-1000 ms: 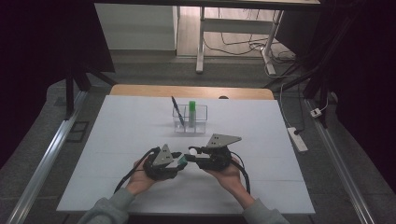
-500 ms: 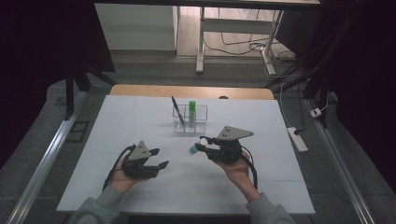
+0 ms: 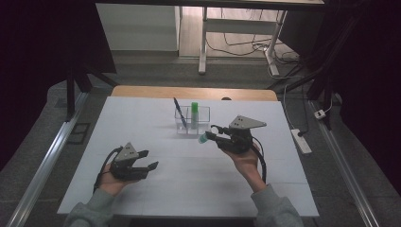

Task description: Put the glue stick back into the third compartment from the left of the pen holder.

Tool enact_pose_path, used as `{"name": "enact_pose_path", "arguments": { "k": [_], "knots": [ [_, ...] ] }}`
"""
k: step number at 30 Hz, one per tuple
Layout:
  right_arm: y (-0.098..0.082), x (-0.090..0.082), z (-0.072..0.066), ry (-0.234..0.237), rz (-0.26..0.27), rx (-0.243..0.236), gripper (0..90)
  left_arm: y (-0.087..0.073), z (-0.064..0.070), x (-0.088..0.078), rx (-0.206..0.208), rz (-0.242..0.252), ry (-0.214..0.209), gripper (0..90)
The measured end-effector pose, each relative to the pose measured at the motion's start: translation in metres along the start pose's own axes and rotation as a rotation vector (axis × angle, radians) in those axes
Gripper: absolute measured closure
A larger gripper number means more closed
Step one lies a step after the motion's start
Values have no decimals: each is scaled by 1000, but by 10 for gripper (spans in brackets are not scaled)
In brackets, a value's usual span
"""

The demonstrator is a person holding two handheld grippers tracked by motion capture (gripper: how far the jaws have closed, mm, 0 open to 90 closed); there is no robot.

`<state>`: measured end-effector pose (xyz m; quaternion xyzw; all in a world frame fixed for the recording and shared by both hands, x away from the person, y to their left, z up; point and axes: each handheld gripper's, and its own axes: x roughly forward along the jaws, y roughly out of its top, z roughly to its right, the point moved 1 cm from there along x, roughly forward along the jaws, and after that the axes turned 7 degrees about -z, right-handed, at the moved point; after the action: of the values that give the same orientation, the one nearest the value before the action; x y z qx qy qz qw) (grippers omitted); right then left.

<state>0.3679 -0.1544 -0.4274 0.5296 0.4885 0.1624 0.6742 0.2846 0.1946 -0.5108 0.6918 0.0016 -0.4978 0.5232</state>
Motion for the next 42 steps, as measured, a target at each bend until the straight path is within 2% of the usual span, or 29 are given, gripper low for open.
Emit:
{"name": "enact_pose_path", "arguments": {
  "k": [11,17,19,25,30,35,39,42],
  "knots": [
    [17,7,16,-48,-2,8,639,-16,-9,-6,-34,-13,24,371],
    [30,17,30,-77,1,39,639,-24,-15,-10,-48,-22,38,358],
    [34,21,35,-71,5,73,639,-26,-17,-10,-60,-24,42,347],
    [44,38,51,-125,-20,89,639,-28,-20,-11,-72,-22,46,338],
    [48,54,65,-143,-45,107,638,-28,-20,-9,-68,-33,46,333],
    [49,64,67,-143,-71,107,636,-28,-20,-9,-69,-37,46,329],
    [44,70,66,-135,-103,88,628,-28,-20,-8,-69,-40,49,326],
    [43,68,66,-142,-92,90,553,-28,-19,-8,-68,-41,50,322]
  ]
}}
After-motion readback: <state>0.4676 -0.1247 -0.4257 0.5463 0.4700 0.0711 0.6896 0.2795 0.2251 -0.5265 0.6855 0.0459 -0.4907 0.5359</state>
